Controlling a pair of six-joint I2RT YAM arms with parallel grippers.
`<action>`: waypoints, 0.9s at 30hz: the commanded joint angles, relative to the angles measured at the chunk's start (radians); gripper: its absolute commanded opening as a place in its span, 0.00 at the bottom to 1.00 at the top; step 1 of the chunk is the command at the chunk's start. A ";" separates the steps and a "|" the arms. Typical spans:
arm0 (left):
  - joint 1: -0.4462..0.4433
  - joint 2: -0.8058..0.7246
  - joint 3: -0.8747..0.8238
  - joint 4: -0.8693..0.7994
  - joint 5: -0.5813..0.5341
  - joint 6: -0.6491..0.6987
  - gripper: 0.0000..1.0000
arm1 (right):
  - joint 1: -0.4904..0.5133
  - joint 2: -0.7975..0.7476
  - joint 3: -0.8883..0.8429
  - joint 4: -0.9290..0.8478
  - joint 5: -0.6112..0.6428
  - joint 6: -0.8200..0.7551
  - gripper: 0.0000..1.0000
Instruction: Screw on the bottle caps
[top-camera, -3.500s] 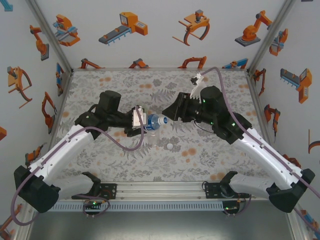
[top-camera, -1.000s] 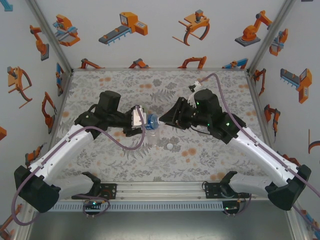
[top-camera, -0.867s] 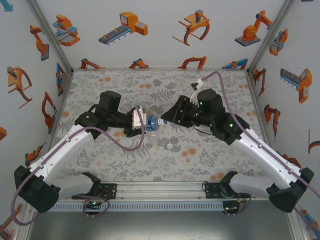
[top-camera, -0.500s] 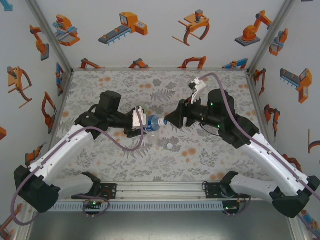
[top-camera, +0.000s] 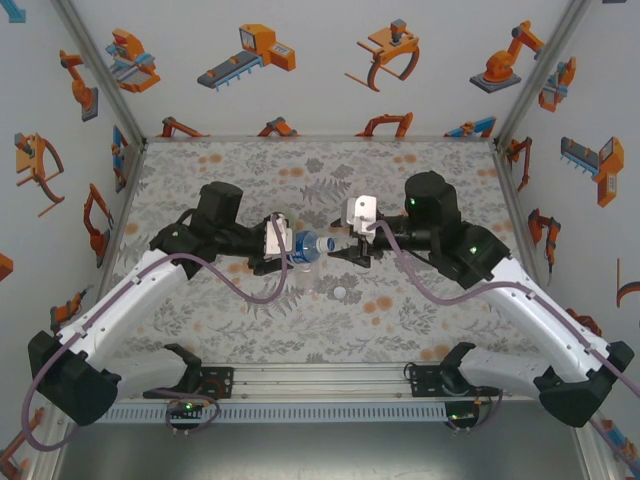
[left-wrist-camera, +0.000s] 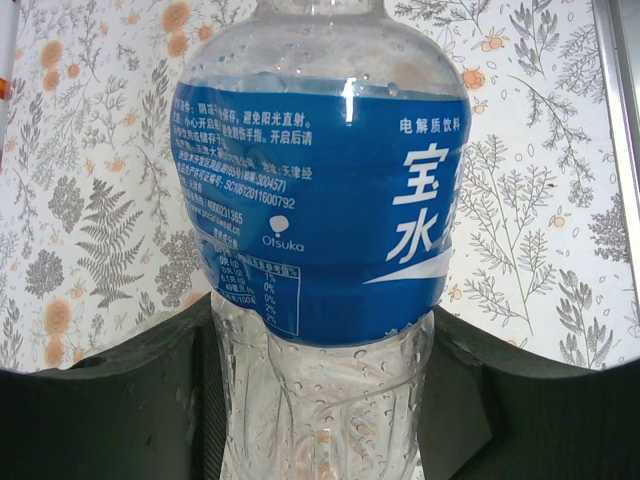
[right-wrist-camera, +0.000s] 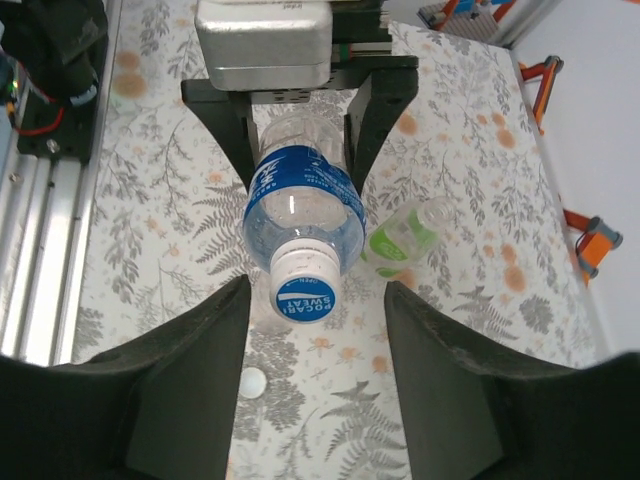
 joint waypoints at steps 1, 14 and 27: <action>-0.003 -0.014 0.004 -0.017 0.022 0.028 0.01 | -0.001 0.028 0.012 -0.002 -0.071 -0.124 0.49; -0.003 -0.009 0.005 -0.018 0.019 0.028 0.01 | 0.000 0.043 -0.021 0.005 -0.071 -0.124 0.46; -0.003 -0.008 0.007 -0.020 0.019 0.029 0.01 | 0.000 0.022 -0.039 0.000 -0.067 -0.105 0.27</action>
